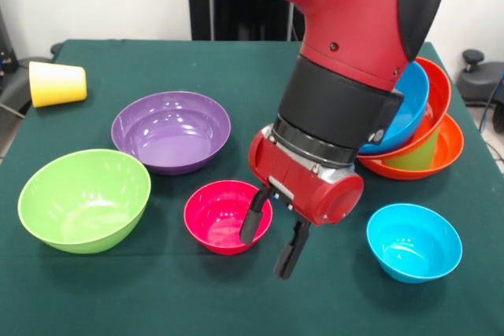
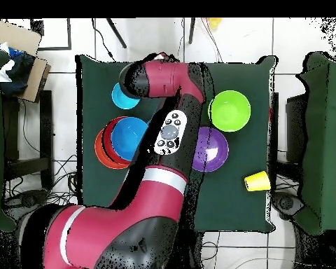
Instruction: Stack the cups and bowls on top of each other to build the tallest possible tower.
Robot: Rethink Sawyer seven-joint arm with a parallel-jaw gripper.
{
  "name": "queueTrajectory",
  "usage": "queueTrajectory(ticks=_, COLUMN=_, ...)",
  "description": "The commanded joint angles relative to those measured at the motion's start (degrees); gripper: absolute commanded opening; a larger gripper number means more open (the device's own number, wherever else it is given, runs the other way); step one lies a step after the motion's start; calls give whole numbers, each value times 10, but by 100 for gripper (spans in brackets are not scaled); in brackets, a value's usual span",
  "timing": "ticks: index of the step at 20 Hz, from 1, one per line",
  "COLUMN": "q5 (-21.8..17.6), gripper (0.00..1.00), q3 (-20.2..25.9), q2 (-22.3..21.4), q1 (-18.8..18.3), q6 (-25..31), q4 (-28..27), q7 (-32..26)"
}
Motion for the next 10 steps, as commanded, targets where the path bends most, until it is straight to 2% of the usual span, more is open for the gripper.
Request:
queueTrajectory(ticks=1, q5=-21, gripper=100, q3=73, q2=22, q1=-7, q6=-13, q4=51, q7=-23)
queueTrajectory(ticks=10, q5=-25, gripper=100, q3=63, q2=21, q1=-1, q6=-22, q4=58, q7=-20)
